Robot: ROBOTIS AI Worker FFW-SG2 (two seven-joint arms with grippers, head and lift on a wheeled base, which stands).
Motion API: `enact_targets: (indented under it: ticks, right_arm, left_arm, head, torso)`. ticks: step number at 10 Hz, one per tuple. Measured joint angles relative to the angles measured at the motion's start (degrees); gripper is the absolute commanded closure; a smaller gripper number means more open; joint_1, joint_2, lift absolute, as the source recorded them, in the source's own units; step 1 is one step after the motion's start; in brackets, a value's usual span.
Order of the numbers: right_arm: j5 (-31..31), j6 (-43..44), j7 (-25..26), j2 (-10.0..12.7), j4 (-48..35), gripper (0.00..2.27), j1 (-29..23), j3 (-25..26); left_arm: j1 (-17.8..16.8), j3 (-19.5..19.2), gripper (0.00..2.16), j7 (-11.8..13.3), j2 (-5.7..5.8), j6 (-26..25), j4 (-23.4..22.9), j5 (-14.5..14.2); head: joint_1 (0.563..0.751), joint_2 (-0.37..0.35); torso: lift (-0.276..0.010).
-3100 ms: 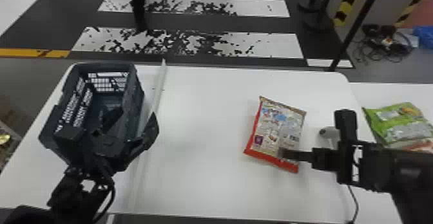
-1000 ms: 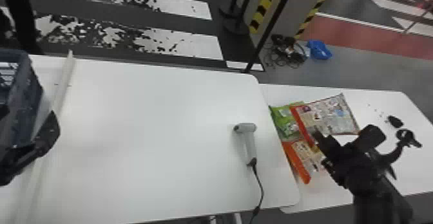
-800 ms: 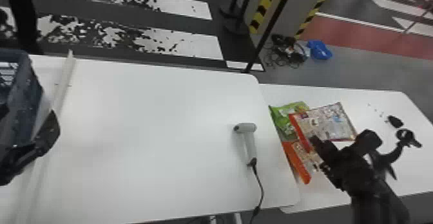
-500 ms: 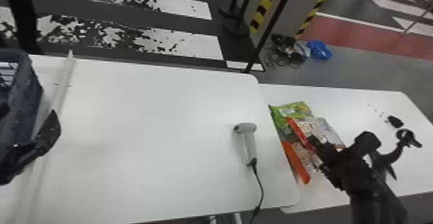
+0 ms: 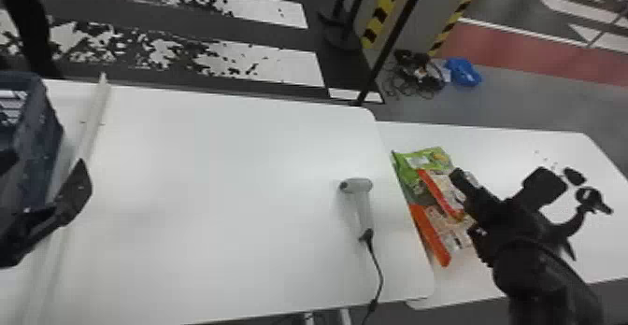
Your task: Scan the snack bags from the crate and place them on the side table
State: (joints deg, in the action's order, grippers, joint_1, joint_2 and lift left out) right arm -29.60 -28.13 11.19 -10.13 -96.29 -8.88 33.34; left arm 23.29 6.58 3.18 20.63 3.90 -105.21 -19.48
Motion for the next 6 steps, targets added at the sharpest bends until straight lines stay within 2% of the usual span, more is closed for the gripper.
enact_targets:
  ticks: [2,3,6]
  right_arm:
    - [5.02,5.04,0.09,1.98,-7.76,0.05,-3.51,-6.75]
    - [8.67,8.88,0.18,3.08,-11.46,0.04,-5.80,-11.75]
    - [19.35,21.82,3.74,3.96,-15.16,0.03,-11.32,-27.83]
  left_arm:
    - [0.00,0.01,0.08,-0.01,-0.13,0.00,-0.16,0.05]
    - [0.00,0.01,0.08,-0.06,-0.23,0.00,-0.17,0.07]
    - [0.00,0.06,0.08,-0.11,-0.60,0.00,-0.10,0.29]
  head:
    - [0.695,-0.350]
    - [0.695,-0.337]
    - [0.695,-0.165]
  torso:
    - [-0.050]
    - [-0.050]
    - [-0.050]
